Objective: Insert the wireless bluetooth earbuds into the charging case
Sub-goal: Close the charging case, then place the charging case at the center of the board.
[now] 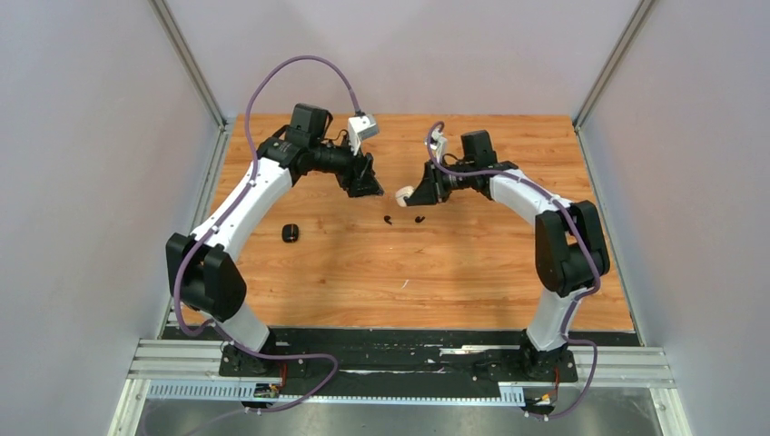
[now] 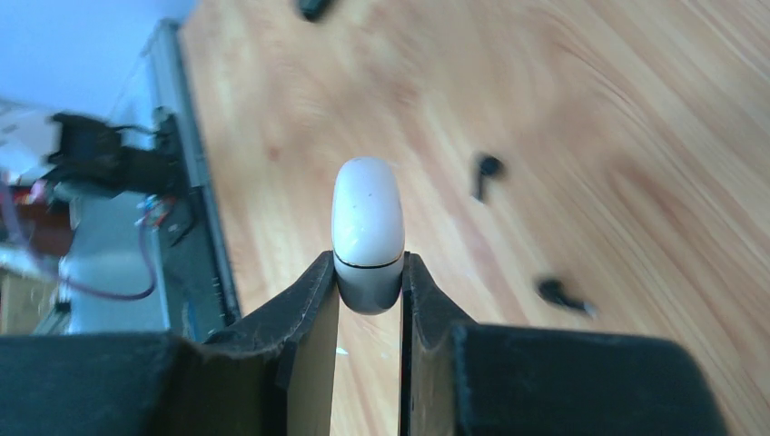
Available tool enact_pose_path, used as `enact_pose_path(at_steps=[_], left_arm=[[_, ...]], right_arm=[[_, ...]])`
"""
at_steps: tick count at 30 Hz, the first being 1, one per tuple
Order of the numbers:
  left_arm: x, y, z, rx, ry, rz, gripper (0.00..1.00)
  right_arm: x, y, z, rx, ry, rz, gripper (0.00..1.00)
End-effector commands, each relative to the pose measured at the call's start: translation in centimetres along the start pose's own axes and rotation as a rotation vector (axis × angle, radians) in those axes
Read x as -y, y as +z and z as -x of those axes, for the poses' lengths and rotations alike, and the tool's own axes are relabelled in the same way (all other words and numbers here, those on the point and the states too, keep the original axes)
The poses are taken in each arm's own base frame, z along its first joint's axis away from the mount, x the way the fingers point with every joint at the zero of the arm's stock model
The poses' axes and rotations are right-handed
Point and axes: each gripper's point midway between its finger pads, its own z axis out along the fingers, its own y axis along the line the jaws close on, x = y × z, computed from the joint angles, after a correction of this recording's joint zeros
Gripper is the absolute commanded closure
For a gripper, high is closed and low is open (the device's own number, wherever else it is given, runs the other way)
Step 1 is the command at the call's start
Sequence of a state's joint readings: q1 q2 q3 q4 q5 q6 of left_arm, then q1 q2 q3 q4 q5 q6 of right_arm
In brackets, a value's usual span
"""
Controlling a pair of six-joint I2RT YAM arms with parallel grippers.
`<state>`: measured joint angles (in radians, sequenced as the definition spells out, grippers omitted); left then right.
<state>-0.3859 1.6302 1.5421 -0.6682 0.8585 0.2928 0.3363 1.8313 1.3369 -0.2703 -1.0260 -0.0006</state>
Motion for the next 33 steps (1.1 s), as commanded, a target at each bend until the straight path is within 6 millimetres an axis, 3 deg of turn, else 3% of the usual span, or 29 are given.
enact_pose_path(at_steps=[1,4,7,13,18,20,23,28,33], left_arm=[[-2.6,-1.2,0.0,-0.028,-0.076,0.201,0.26],[-3.0,-1.3,-1.9,-0.088,-0.195,0.234,0.26],[-3.6,-2.0,-3.9,-0.135,-0.327,0.29,0.27],[-7.8,-7.0,-9.4,-0.24,-0.493,0.577,0.26],[-11.1,-12.4,-15.9,-0.399,-0.586,0.719,0.24],[-11.3,-13.3,-18.2,-0.477,-0.582,0.663,0.24],[-10.7,-13.8,-19.7,-0.547,-0.403,0.405,0.24],[-9.0,-14.6,-20.6,-0.618,-0.023,0.106,0.23],[-11.6,-14.0,-22.0,-0.663,0.142,0.012,0.28]], right_arm=[[7.8,-2.8,-4.4,-0.034,0.177,-0.285,1.0],[10.3,-4.7,-6.7,-0.044,0.28,-0.336,1.0],[12.3,-6.1,-7.5,-0.038,0.322,-0.391,0.99],[15.6,-7.8,-8.4,-0.034,0.369,-0.507,0.95],[17.1,-9.5,-8.7,-0.028,0.383,-0.595,0.65],[17.3,-10.5,-8.1,-0.008,0.374,-0.628,0.53],[17.2,-12.3,-7.1,0.02,0.349,-0.676,0.36],[15.5,-14.6,-5.5,0.035,0.291,-0.678,0.3],[12.8,-15.7,-3.2,0.049,0.172,-0.614,0.3]])
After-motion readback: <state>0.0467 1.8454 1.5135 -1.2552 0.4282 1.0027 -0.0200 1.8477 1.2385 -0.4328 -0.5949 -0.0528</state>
